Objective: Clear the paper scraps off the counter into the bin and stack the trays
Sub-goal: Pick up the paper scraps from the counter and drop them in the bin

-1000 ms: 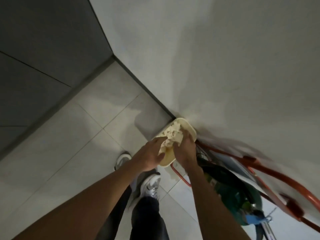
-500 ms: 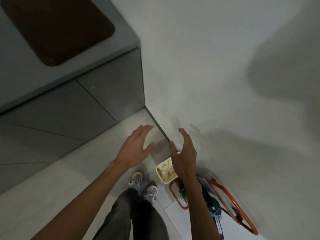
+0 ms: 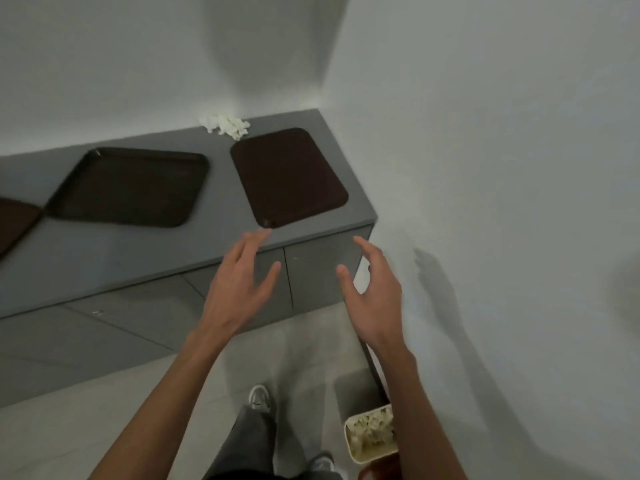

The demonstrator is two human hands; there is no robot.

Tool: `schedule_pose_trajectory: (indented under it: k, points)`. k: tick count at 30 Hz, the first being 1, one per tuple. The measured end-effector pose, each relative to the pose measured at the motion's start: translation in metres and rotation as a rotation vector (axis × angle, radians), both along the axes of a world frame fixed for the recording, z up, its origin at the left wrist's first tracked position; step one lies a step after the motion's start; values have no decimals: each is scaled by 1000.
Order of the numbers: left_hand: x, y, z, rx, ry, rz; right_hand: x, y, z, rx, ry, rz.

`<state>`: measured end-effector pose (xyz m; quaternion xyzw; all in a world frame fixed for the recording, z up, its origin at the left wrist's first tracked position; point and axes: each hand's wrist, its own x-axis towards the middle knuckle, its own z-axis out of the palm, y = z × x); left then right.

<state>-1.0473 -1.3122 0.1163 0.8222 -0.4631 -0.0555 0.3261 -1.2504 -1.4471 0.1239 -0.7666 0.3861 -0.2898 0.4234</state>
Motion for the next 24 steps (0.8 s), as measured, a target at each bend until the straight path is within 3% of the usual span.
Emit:
schedule_pose_trajectory:
  k: [9,24]
  points:
    - [123,10,10,-66,-10,160,138,-12,17,-55,-28,172]
    - [336,-51,-44,221,101,119,340,-85,-30,-69,222,230]
